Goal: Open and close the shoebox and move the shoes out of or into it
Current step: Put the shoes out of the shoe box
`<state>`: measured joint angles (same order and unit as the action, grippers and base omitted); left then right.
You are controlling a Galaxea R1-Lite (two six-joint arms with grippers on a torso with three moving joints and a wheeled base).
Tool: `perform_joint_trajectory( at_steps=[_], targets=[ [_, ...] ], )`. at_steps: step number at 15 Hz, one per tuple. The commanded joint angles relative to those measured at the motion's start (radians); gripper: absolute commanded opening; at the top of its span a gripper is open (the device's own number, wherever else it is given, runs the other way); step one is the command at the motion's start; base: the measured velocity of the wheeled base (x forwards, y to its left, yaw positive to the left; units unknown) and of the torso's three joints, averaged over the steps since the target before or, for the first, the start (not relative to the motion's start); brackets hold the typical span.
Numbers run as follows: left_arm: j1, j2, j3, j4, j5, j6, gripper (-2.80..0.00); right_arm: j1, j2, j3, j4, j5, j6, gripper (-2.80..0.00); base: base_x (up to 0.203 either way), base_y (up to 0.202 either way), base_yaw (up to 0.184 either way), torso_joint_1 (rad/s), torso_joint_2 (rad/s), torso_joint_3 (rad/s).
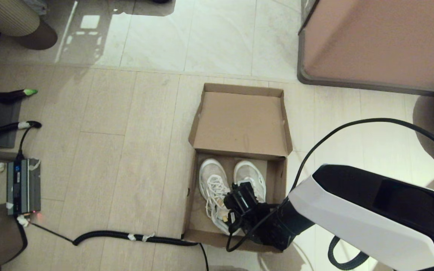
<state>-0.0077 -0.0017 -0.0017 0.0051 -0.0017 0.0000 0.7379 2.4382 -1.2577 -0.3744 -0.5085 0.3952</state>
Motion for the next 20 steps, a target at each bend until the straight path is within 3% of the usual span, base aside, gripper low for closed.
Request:
perform_joint_trajectory(
  at_steps=[1,3,10,13,20],
  targets=[
    [0.0,0.002,0.0,0.0,0.0,0.001,-2.8,-0.002,-0.015,-0.032,0.07,0.002,0.009,0.0,0.0,0.0,0.0,0.0,0.0,0.0],
    [0.0,0.002,0.0,-0.001,0.0,0.0,-2.8,-0.007,0.01,-0.089,0.106,0.004,0.013,0.0,0.0,0.0,0.0,0.0,0.0,0.0],
    [0.0,0.002,0.0,-0.002,0.0,0.0,-2.8,-0.026,0.058,-0.356,0.525,0.083,0.053,0.0,0.0,0.0,0.0,0.0,0.0,0.0],
    [0.0,0.0,0.0,-0.002,0.0,0.0,-2.8,-0.026,0.119,-0.461,0.619,0.085,0.093,0.0,0.0,0.0,0.0,0.0,0.0,0.0],
    [0.0,0.0,0.0,-0.002,0.0,0.0,-2.8,-0.023,0.168,-0.529,0.673,0.087,0.102,0.0,0.0,0.0,0.0,0.0,0.0,0.0]
  ],
)
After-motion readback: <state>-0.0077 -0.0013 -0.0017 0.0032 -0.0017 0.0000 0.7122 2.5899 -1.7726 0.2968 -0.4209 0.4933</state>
